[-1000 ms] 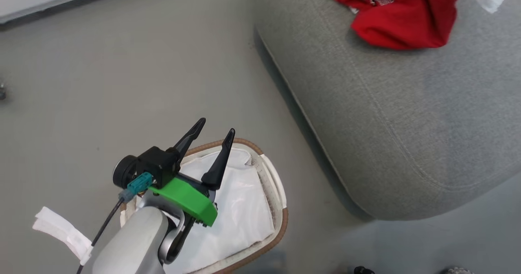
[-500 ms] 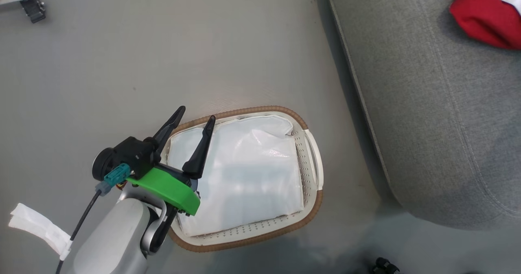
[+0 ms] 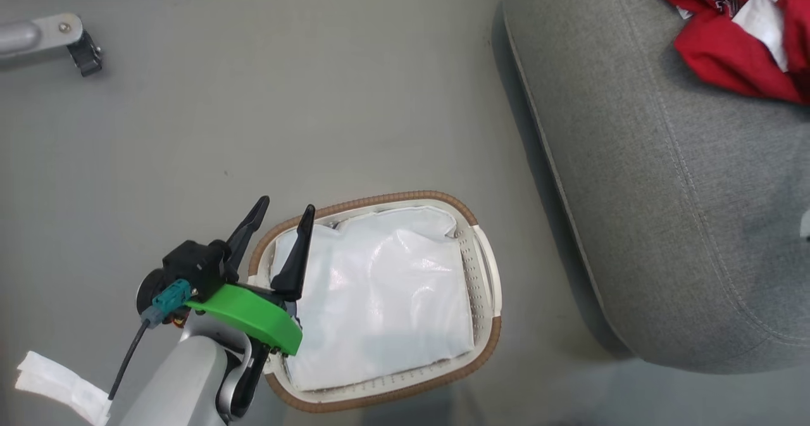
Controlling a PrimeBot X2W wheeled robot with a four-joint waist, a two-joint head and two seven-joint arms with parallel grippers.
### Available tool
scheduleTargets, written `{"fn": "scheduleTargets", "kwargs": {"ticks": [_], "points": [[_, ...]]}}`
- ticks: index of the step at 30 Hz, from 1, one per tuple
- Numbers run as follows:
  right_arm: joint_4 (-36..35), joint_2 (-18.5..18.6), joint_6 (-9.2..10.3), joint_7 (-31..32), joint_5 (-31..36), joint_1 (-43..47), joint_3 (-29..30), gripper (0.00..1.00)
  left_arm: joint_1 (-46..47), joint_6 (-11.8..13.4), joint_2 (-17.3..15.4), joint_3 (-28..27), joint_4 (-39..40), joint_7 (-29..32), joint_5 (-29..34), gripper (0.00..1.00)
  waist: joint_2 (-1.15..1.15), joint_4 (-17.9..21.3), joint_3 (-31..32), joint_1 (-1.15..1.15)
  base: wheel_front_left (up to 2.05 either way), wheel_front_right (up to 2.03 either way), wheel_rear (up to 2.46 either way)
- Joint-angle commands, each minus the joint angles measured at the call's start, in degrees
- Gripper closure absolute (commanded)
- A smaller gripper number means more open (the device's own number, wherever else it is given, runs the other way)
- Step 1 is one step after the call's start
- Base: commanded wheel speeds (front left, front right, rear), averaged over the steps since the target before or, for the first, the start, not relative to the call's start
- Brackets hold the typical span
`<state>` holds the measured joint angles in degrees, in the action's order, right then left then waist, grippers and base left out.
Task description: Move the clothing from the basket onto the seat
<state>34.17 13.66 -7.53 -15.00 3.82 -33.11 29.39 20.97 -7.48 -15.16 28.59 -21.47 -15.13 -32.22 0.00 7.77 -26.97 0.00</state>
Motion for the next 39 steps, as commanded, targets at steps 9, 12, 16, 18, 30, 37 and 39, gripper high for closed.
{"fn": "scheduleTargets", "kwargs": {"ticks": [9,12,16,18,30,37,39], "points": [[-14.7,-6.8,0.08,-0.2,-8.3,15.7,-10.0,0.0,-5.9,0.0,2.3,-8.1,-2.7,0.0,2.0,0.0,0.0,-0.1,9.8,0.0,0.0,0.0,0.0],[-15.8,-7.6,0.08,-0.2,-11.4,16.9,-12.7,0.0,-7.6,0.0,3.1,-11.4,-3.3,0.0,3.7,0.0,0.0,-0.9,11.8,0.0,0.0,0.0,0.0],[-15.9,-9.5,0.08,-0.2,-14.3,17.3,-16.1,0.0,-9.4,0.0,4.4,-16.8,-3.5,0.0,7.4,0.0,0.0,-2.6,14.2,0.0,0.0,0.0,0.0],[-15.1,-9.9,0.08,-0.2,-14.8,17.2,-18.2,0.0,-10.7,0.2,5.4,-19.4,-3.5,0.0,10.4,0.0,0.0,-3.5,15.3,0.0,0.0,0.0,0.0],[-15.0,-10.6,0.08,-0.2,-13.9,17.9,-27.8,0.0,-15.2,-0.1,10.2,-28.7,-2.3,0.0,17.5,0.0,0.0,-7.7,19.5,0.0,0.0,0.0,0.0],[-14.5,-10.6,0.08,-0.2,-14.9,20.7,-30.8,0.0,-17.7,-0.1,11.0,-29.1,-2.6,0.0,18.2,0.0,0.0,-8.2,22.8,0.0,0.0,0.0,0.0],[-14.5,-10.6,0.08,-0.2,-15.1,21.6,-30.9,0.0,-18.4,-0.1,11.3,-29.3,-2.0,0.0,17.8,0.0,0.0,-8.2,23.6,0.0,0.0,0.0,0.0]]}}
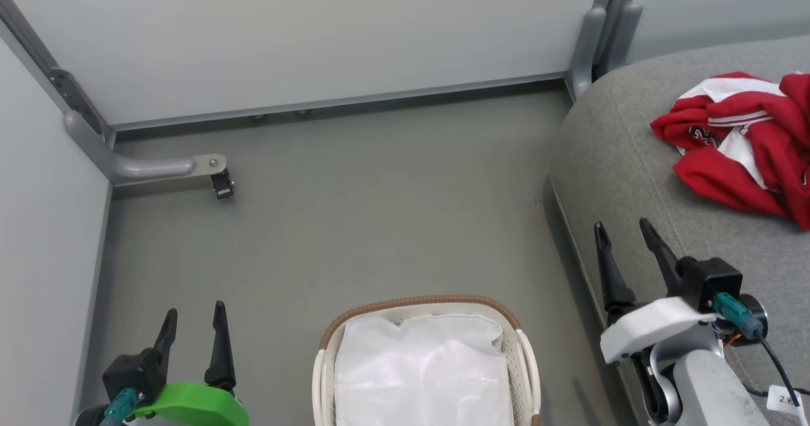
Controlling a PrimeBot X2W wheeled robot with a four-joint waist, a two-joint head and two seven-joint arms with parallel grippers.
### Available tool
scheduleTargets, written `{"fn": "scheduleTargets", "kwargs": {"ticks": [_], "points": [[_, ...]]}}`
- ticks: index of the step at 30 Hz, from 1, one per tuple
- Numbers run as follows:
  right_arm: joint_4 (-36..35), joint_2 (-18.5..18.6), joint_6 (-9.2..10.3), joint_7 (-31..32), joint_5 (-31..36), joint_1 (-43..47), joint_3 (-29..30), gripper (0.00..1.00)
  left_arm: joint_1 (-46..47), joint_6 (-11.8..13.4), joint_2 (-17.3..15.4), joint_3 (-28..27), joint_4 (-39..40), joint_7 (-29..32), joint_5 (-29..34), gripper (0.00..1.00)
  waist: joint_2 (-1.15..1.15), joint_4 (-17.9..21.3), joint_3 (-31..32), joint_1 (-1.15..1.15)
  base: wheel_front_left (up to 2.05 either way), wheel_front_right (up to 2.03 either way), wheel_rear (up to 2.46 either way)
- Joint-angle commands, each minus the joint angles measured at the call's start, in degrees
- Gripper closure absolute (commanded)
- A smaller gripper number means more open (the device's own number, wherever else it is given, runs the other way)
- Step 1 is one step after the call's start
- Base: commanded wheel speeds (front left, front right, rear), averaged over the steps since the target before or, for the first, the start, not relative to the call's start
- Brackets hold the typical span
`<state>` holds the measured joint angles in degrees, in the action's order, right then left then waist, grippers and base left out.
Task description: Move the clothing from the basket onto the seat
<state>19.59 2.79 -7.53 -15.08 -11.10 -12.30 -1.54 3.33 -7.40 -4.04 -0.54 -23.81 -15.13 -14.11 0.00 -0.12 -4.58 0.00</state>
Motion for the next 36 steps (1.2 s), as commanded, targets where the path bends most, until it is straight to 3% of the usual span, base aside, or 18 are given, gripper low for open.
{"fn": "scheduleTargets", "kwargs": {"ticks": [1,9,10,14,36], "points": [[0.1,0.3,0.08,-0.1,-0.5,1.4,-0.1,0.0,-1.3,-0.1,0.3,-0.1,0.7,0.0,-0.5,0.0,0.0,-0.3,1.5,0.0,0.0,0.0,0.0],[0.3,0.2,0.08,-0.1,-1.6,3.7,-0.5,0.0,-3.7,-0.2,0.8,0.3,2.0,0.0,-1.7,0.0,0.0,-0.3,2.5,0.0,0.0,0.0,0.0],[0.4,0.0,0.0,0.0,-1.4,3.2,-0.6,1.0,-3.3,0.0,0.9,0.4,1.6,0.0,-1.3,1.0,0.0,-0.3,2.5,0.0,0.0,0.0,0.0],[1.9,-0.3,0.0,0.4,-2.2,4.1,-0.4,1.0,-3.4,0.0,1.2,0.5,0.1,0.3,-2.1,1.0,0.0,-0.3,2.6,0.0,0.0,0.0,0.0],[-0.3,-0.2,0.01,6.2,-24.1,4.7,1.9,1.0,-1.5,0.0,1.2,-1.4,2.9,6.2,-23.1,1.0,0.0,-0.2,2.9,0.0,0.0,0.0,0.0]]}}
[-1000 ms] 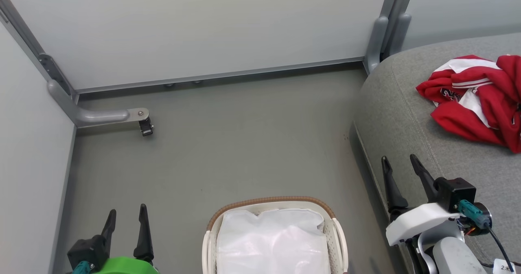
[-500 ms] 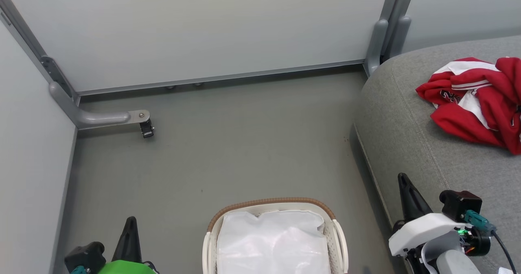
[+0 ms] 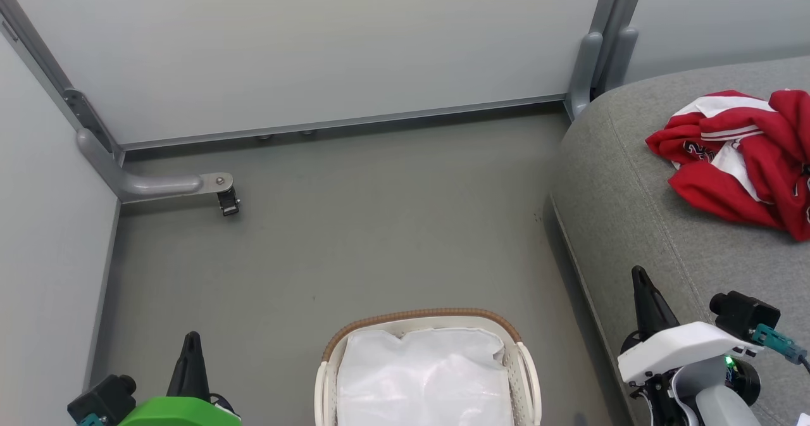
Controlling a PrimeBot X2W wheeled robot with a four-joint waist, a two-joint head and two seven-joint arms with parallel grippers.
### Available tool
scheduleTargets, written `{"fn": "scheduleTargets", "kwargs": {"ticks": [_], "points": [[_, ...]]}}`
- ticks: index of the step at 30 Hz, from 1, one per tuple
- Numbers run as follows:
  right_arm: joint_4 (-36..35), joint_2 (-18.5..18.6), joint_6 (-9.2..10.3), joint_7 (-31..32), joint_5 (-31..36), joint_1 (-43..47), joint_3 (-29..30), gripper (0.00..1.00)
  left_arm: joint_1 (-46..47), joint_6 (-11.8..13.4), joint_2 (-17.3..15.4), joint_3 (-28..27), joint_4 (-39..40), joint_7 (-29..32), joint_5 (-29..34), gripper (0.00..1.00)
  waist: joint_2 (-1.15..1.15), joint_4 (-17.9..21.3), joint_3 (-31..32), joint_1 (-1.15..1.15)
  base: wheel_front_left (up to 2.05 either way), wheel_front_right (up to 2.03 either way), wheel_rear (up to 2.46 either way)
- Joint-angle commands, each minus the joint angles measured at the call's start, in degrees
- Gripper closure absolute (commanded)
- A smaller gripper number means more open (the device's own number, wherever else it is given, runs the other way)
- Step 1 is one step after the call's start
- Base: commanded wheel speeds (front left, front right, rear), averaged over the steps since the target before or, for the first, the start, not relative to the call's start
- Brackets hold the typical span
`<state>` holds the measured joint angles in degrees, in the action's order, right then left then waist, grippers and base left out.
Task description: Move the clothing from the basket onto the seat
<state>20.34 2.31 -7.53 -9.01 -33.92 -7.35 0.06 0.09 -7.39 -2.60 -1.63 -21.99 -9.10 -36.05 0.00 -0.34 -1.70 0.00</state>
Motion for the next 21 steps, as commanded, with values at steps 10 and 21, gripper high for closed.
{"fn": "scheduleTargets", "kwargs": {"ticks": [10,21], "points": [[-1.9,0.4,0.02,2.5,-9.7,0.0,1.2,1.0,2.5,0.0,-0.3,-1.0,2.1,2.5,-9.4,1.0,0.0,0.0,0.2,0.0,0.0,0.0,0.0],[-2.7,0.4,0.03,4.6,-17.8,0.2,2.1,1.0,3.2,-0.1,-0.3,-1.6,3.1,4.6,-17.1,1.0,0.0,0.1,0.3,0.0,0.0,0.0,0.0]]}}
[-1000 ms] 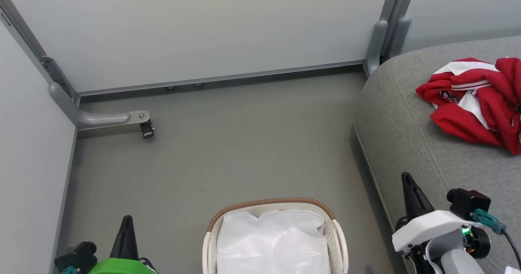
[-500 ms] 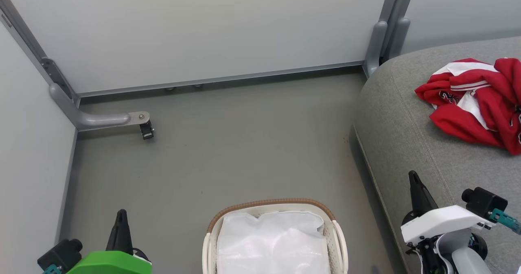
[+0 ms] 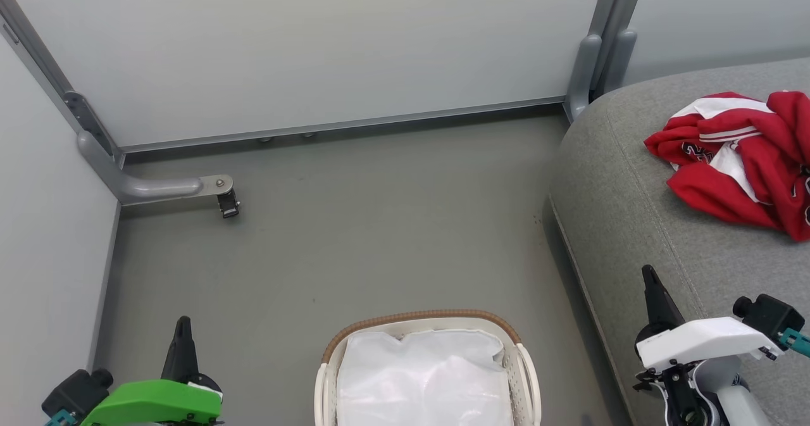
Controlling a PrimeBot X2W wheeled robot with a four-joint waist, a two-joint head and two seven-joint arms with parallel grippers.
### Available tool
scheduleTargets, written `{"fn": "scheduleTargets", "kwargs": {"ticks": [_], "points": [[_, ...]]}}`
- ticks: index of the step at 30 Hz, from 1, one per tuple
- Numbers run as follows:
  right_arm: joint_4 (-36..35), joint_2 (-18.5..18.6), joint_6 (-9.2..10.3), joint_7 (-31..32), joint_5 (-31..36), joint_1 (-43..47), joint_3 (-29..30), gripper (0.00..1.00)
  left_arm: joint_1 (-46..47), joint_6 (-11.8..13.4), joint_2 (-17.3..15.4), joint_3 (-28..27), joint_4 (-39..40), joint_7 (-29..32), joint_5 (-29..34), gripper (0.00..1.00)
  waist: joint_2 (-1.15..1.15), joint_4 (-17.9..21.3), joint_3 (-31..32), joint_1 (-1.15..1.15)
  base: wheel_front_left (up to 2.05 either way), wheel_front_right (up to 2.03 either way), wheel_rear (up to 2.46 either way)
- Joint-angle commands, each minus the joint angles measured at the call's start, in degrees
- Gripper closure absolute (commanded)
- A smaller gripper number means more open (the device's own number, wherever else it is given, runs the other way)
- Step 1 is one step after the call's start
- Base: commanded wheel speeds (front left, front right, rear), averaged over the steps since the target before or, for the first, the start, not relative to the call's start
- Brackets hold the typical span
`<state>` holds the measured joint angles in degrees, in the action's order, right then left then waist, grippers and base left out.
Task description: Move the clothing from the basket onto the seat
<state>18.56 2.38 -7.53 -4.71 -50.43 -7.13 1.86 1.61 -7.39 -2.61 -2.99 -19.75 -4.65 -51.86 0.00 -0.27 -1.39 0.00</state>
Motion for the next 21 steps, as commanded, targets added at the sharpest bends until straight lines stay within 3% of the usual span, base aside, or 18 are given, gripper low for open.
{"fn": "scheduleTargets", "kwargs": {"ticks": [1,21], "points": [[-1.0,0.4,0.03,0.5,-2.0,0.0,0.4,1.0,1.8,-0.1,-0.3,-0.3,1.0,0.4,-2.0,1.0,0.0,0.0,0.0,0.0,0.0,0.0,0.0],[-2.2,0.5,0.04,3.9,-14.5,0.3,1.8,1.0,2.8,-0.1,-0.3,-1.4,2.5,3.8,-14.2,1.0,0.0,0.1,0.3,0.0,0.0,0.0,0.0]]}}
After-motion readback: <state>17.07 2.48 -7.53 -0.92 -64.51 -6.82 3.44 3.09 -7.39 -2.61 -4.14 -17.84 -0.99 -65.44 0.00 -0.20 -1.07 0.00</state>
